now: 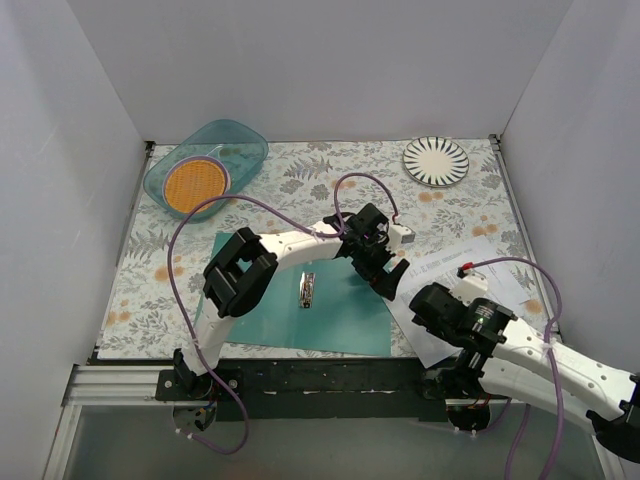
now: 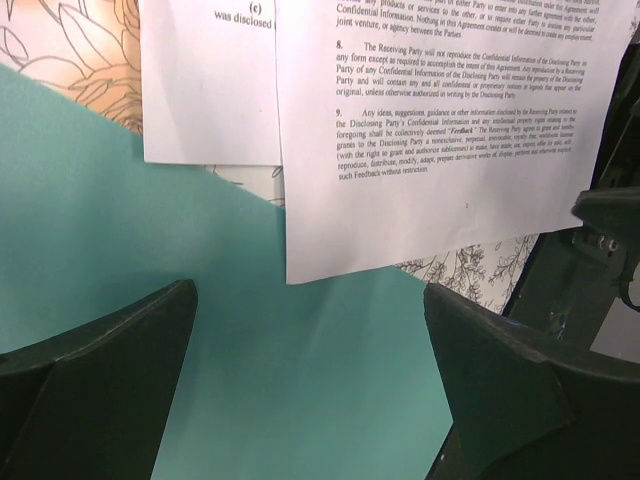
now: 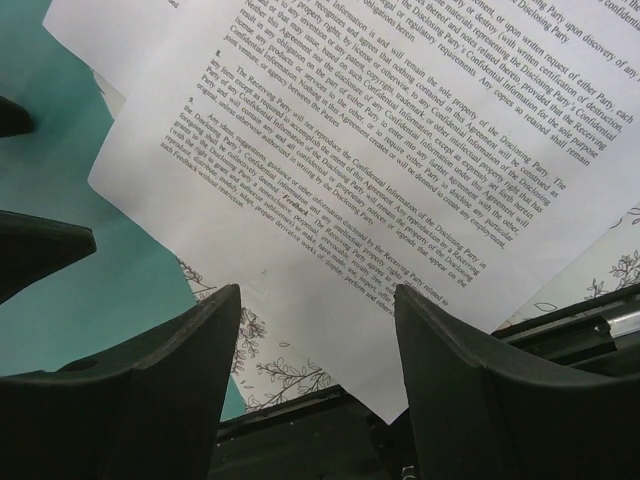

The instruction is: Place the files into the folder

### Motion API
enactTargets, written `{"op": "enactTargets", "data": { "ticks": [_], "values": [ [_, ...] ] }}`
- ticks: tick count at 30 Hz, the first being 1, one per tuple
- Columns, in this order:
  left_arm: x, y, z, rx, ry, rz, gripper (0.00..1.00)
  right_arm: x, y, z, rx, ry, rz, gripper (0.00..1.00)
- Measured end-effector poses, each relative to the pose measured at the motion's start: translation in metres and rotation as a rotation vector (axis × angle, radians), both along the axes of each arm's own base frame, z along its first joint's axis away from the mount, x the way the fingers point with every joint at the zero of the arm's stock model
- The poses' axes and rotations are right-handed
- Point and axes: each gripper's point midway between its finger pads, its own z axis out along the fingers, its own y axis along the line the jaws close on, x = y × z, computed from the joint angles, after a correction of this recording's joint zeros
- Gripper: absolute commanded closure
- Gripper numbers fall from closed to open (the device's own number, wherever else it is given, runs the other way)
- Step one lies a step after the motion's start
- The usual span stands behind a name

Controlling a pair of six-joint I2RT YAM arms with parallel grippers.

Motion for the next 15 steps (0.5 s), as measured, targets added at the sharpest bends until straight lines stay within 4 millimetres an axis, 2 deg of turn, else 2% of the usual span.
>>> {"op": "enactTargets", "data": {
  "ticks": [8,12,15],
  "values": [
    [0.005,-0.012,-0.003,-0.024,-0.009,-0.009,0.02,0.001,0.001,-0.033,-0.043,0.062,-0.008,0.36],
    [0.007,-0.013,-0.004,-0.021,-0.018,-0.001,0.02,0.005,0.008,-0.047,-0.041,0.094,0.013,0.38],
    [0.01,-0.013,-0.004,-0.015,-0.028,0.008,0.03,0.011,0.013,-0.05,-0.041,0.092,0.037,0.39]
  ]
}}
